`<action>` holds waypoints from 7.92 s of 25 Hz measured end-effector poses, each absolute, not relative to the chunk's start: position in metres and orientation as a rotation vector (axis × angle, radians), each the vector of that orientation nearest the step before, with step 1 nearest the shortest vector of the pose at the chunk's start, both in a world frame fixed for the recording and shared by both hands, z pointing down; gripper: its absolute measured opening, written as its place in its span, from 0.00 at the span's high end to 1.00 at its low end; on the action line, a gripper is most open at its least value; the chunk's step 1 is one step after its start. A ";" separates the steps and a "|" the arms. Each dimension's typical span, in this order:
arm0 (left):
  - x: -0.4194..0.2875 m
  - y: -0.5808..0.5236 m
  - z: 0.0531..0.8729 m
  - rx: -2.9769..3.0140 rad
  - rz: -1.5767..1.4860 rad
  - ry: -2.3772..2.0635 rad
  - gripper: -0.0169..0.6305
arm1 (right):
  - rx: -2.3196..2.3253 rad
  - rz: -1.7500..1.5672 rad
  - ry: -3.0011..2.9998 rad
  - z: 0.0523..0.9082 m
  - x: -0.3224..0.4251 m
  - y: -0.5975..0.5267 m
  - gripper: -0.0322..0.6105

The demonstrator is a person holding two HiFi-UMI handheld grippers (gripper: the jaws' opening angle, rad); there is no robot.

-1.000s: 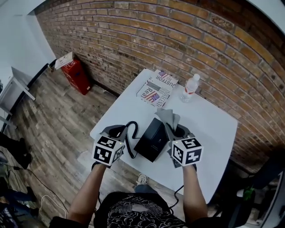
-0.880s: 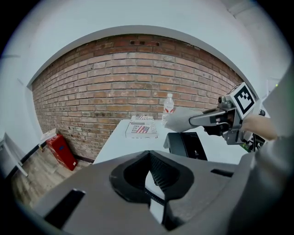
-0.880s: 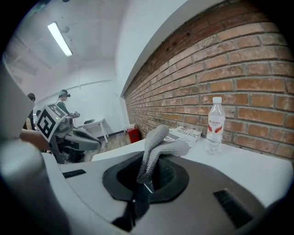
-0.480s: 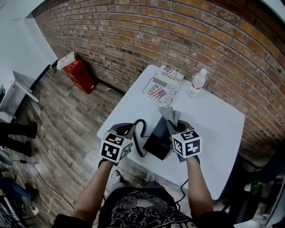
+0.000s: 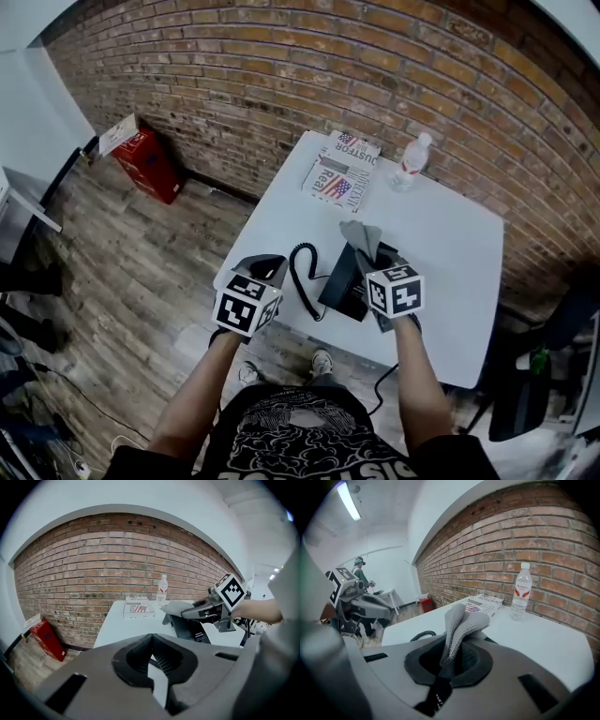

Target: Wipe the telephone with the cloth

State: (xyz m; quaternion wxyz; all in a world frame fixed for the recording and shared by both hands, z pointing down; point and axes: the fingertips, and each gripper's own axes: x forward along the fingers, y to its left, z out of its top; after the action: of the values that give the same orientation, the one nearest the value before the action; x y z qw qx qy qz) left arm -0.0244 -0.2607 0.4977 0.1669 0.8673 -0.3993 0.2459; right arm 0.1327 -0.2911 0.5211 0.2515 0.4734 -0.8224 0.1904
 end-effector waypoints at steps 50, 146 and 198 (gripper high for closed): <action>-0.088 -0.224 0.513 2.647 0.723 -0.783 0.96 | 1.535 0.767 -2.002 0.587 0.059 -0.181 0.93; -0.069 -0.325 0.520 2.406 0.612 -1.155 0.96 | 1.123 0.594 -2.099 0.517 0.122 -0.360 0.93; -0.120 -0.258 0.534 2.424 0.671 -1.042 0.96 | 1.098 0.577 -2.036 0.563 0.049 -0.268 0.93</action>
State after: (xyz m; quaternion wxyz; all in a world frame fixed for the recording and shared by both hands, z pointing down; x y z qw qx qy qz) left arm -0.1205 -0.2583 0.5343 0.2081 0.8709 -0.3743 0.2413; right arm 0.0493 -0.2680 0.5629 0.3697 0.4281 -0.7935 0.2247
